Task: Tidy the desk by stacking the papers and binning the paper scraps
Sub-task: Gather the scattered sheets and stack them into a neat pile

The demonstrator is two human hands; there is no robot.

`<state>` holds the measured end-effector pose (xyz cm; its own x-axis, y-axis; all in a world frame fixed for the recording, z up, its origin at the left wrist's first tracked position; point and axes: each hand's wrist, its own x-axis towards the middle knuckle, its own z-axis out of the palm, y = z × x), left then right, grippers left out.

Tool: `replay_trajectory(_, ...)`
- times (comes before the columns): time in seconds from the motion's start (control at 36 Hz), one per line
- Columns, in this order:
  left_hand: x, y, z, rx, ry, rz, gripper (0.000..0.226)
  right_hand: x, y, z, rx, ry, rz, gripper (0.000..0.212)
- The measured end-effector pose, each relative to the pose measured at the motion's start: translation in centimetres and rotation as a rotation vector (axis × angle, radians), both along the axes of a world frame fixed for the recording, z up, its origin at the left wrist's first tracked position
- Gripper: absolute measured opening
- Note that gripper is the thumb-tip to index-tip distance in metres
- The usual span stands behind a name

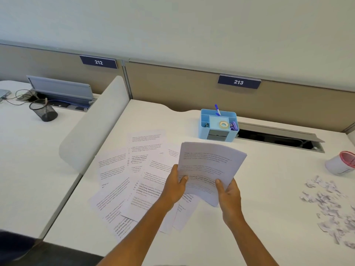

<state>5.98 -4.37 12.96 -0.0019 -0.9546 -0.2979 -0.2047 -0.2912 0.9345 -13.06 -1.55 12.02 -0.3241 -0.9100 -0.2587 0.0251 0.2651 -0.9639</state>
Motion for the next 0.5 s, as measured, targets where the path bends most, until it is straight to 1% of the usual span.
replay_trajectory(0.08,0.6,-0.5,-0.3,-0.003,-0.031,0.009,0.035,-0.1,-0.4,0.0,0.001,0.033,0.01,0.025)
replay_trajectory(0.17,1.5,-1.2,-0.9,-0.004,-0.053,0.022,0.026,-0.4,-0.9,0.0,0.014,0.071,0.027,0.015)
replay_trajectory(0.22,2.2,-1.7,-1.3,0.019,-0.069,0.025,0.026,-0.6,-1.2,-0.1,0.031,0.08,0.05,0.011)
replay_trajectory(0.31,3.3,-2.6,-1.8,0.063,-0.109,0.028,0.029,-1.0,-1.5,-0.6,0.069,0.079,0.096,0.014)
replay_trajectory(0.42,5.0,-3.7,-2.8,0.124,-0.273,0.014,0.03,-1.4,-1.5,-1.5,0.142,0.055,0.103,0.016)
replay_trajectory(0.44,5.5,-3.9,-3.1,0.138,-0.34,0.005,0.032,-1.5,-1.5,-1.7,0.155,0.053,0.093,0.016)
replay_trajectory(0.5,6.6,-4.4,-3.8,0.135,-0.533,-0.002,0.04,-1.6,-1.4,-2.1,0.173,0.044,0.07,0.015)
